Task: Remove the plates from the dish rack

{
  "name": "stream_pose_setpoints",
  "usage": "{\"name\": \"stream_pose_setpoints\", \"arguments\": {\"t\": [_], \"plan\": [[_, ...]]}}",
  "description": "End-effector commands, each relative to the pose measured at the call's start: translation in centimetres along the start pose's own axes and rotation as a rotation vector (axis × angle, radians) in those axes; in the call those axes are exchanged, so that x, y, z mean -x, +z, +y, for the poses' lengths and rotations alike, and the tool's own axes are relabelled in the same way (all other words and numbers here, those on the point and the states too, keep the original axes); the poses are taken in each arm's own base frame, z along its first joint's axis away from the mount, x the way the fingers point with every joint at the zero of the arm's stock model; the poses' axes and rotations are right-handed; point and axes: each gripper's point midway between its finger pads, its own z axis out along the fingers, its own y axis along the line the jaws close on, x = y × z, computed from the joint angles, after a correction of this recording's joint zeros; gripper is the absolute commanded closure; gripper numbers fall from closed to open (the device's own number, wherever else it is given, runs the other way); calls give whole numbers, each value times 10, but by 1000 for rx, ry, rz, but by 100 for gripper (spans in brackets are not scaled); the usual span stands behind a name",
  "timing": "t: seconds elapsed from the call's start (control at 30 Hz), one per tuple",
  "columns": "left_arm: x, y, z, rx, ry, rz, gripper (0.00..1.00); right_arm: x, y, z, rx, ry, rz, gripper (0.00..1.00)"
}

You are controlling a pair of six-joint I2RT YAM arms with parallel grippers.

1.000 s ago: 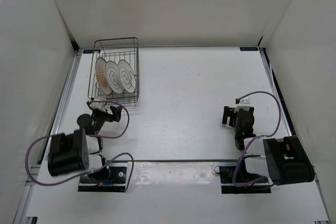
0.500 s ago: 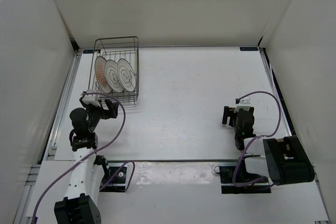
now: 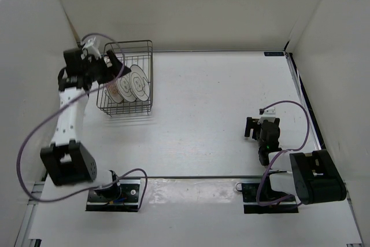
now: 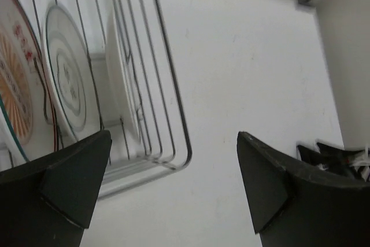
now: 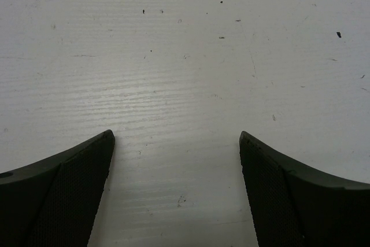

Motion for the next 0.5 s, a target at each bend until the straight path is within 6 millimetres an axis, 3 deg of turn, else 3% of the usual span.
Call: {"name": "stream_pose_setpoints", "arguments": {"t": [0.0, 0.03, 0.07, 0.13, 0.2, 0.27, 0.3, 0.43, 0.47], "plan": [[-1, 20, -13, -14, -89, 244, 0, 17, 4, -5, -28, 14, -54, 10], [-11, 36, -11, -4, -70, 312, 0, 18, 4, -4, -25, 14, -56, 10], [-9, 35, -23, -7, -60, 355, 0, 17, 3, -4, -26, 15, -55, 10], [-9, 58, -22, -13, -12, 382, 0, 18, 4, -4, -25, 14, -56, 10], [2, 67, -27, 25, 28, 361, 0, 19, 4, -5, -28, 15, -58, 10], [8, 62, -14, 115, 37, 364, 0, 18, 4, -5, -26, 15, -55, 10], [1, 66, -23, 129, 70, 385, 0, 17, 4, -5, -28, 14, -53, 10], [-7, 49, -20, 209, 149, 411, 0, 17, 5, -2, -14, 12, -48, 10], [-15, 45, -18, 212, 146, 434, 0, 26, 4, -2, -9, -4, -84, 10]]}}
